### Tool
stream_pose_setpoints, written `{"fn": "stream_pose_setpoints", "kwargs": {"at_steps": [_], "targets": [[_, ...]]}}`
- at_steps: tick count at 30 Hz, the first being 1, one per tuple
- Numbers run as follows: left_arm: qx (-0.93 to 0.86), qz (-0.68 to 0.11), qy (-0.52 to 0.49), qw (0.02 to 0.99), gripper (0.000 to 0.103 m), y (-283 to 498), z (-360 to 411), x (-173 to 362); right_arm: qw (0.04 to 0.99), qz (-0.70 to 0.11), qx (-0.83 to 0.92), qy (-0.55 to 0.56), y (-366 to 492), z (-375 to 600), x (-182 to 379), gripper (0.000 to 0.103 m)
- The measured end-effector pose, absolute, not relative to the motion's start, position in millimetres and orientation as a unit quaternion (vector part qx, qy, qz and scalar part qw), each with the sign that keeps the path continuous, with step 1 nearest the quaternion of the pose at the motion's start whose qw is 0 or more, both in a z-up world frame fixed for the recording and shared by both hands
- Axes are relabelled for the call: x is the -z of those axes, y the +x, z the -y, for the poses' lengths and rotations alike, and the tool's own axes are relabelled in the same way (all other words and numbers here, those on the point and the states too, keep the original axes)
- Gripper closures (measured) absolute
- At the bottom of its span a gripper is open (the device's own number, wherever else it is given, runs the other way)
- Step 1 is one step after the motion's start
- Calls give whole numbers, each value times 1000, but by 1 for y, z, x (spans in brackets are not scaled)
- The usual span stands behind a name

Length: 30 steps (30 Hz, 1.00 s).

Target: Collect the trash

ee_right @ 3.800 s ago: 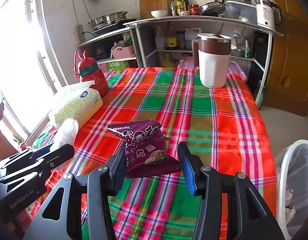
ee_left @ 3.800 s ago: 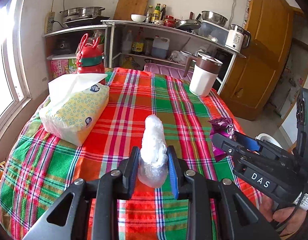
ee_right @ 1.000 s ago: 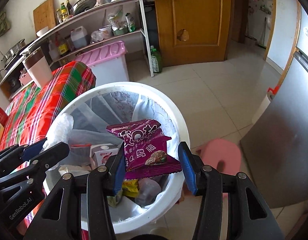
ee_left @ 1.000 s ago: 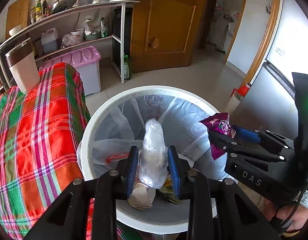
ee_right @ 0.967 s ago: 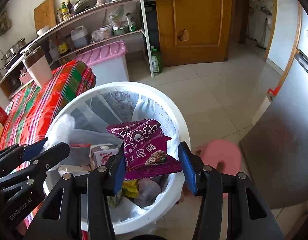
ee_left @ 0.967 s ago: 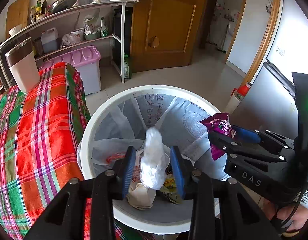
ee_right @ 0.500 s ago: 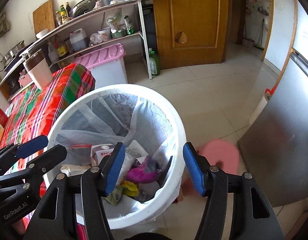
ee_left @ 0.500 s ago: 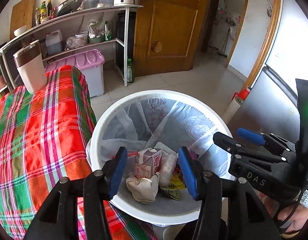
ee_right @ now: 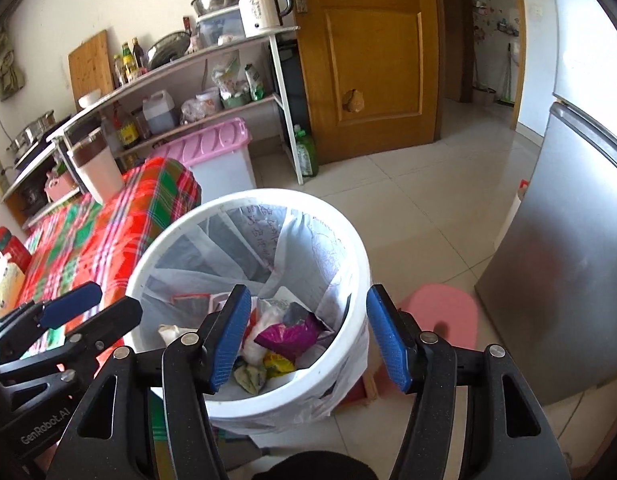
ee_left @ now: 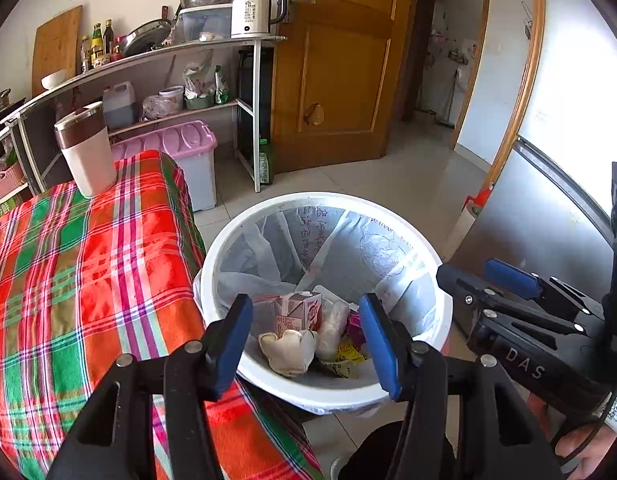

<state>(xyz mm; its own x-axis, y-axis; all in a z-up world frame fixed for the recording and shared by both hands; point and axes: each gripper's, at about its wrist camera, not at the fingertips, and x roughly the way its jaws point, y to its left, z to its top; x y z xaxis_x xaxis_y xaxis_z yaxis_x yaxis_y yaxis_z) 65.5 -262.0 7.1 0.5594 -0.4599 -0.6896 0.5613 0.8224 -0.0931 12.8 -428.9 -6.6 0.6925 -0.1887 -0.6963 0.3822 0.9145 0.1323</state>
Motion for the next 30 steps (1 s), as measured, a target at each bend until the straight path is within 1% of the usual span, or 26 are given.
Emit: {"fn": "stream_pose_setpoints", "kwargs": {"at_steps": [5,8,15,21,30], "targets": [[272,-333,68,900,39,46,246,-17,920,-331,161,134,-11,414,-3,42],[263,-315,63,910,35,36,236,-22,927,-310,165,132,-23,406,-9,42],[249,-283,58,924,34,16,217,-30,934,-290,170,123,-43,388,-12,42],[242,-273,67,929,34,1,209,-30,937,-275,174,127,-60,377,-12,42],[240,-282,70,926,34,-5,207,-25,939,-266,178,123,-69,369,-16,42]]}}
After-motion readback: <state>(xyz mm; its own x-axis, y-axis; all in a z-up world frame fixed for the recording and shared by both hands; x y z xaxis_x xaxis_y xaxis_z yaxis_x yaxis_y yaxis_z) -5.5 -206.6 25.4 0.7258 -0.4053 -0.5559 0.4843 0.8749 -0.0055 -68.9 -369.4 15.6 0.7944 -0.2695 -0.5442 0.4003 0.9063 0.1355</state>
